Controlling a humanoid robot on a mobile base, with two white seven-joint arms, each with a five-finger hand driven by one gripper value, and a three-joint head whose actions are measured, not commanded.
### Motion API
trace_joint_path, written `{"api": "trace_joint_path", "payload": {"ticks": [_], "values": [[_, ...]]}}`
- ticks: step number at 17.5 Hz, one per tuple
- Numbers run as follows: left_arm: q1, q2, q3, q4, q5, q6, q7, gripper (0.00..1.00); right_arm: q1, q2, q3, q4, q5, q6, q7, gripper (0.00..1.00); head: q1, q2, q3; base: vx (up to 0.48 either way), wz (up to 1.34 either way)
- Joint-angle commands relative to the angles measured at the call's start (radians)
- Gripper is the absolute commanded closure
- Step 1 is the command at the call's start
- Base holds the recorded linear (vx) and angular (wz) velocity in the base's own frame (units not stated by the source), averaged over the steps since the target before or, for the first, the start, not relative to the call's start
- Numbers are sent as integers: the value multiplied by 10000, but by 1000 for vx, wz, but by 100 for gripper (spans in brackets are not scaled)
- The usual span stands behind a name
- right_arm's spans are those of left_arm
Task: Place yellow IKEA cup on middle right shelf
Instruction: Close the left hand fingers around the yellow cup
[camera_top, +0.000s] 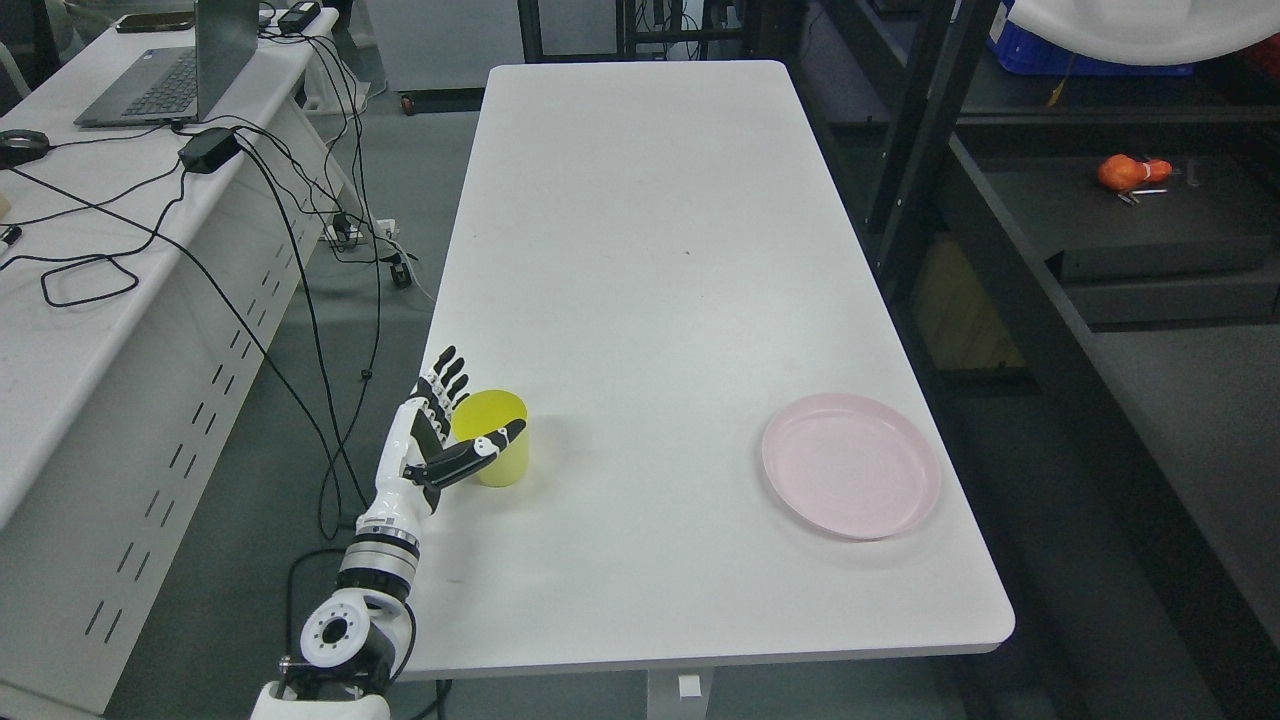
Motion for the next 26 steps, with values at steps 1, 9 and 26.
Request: {"api": "trace_joint_path", "payload": {"ticks": [1,9,26], "values": [[-162,174,-729,703,-226,-56,-7,2,138,-175,169,0,-245,8,0,1,0,0,0,0,0],[-9,174,-1389,457,-226,-562,-53,2,138,-175,169,0,-245,8,0,1,0,0,0,0,0],[528,174,-1298,532,-226,-899,-68,14,138,-175,169,0,-245,8,0,1,0,0,0,0,0]]}}
